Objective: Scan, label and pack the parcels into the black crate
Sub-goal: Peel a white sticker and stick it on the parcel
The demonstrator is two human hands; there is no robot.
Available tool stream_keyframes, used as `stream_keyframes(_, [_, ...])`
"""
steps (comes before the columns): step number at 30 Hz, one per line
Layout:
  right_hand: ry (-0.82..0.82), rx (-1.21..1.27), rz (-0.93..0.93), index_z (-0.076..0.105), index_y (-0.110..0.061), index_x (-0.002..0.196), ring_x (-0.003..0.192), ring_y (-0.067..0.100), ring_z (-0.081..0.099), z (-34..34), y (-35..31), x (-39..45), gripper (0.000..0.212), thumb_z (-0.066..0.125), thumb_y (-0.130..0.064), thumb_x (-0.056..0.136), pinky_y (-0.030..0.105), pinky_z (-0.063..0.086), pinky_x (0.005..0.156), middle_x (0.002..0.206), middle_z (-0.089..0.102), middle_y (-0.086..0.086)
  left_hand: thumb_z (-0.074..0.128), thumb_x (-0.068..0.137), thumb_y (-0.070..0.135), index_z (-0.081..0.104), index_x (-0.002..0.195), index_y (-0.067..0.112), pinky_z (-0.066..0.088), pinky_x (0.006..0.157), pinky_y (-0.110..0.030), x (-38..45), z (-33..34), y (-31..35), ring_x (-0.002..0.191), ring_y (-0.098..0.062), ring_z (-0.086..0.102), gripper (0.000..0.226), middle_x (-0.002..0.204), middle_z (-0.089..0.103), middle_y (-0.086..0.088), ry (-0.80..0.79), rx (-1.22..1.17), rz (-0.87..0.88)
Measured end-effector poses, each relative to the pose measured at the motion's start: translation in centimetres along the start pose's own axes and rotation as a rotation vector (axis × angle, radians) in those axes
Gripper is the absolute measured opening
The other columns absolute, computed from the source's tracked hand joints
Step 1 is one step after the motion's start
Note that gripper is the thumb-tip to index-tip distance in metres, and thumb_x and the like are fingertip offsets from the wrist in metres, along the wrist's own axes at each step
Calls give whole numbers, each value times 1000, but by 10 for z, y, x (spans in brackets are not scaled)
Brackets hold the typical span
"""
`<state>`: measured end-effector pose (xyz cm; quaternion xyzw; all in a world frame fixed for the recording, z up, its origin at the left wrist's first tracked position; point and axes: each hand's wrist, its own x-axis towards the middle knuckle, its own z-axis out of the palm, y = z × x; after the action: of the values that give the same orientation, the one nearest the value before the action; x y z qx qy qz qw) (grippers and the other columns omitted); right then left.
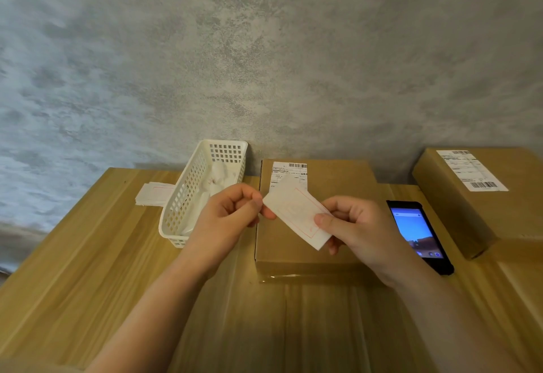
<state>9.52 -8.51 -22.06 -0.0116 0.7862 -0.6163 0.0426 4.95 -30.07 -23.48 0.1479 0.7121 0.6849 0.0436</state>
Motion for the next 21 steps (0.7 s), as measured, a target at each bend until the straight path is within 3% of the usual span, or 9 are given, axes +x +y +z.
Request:
stream_keyframes(6, [-8,-19,9,71,-18,97,75,27,69,1,-2,1,11,61,-16,94,18,51,54,87,75,-7,58,93,15,66,91,2,47,71,-26,0,-4,-2,74,-24,54,16,82,72,-15,-20,-18,7])
stream_keyframes(8, [-8,-28,9,71,-19,97,74,25,69,1,-2,1,11,61,-17,94,18,51,54,87,75,-8,57,96,11,66,91,2,48,72,-25,0,-4,-3,74,-23,55,13,81,72,-14,-24,-12,9])
stream_keyframes(13, [-3,-13,21,71,-16,96,64,17,66,1,-3,2,11,60,-15,94,18,49,52,86,75,-4,55,88,23,66,90,7,46,73,-30,-1,-5,-1,75,-15,57,20,84,73,-9,-31,-1,7])
stream_keyframes(21, [-4,-20,18,71,-18,96,71,23,68,1,-4,2,11,61,-15,94,17,50,53,86,75,-7,58,93,16,66,89,6,47,72,-26,0,-6,-2,75,-18,57,13,81,73,-11,-29,-9,26])
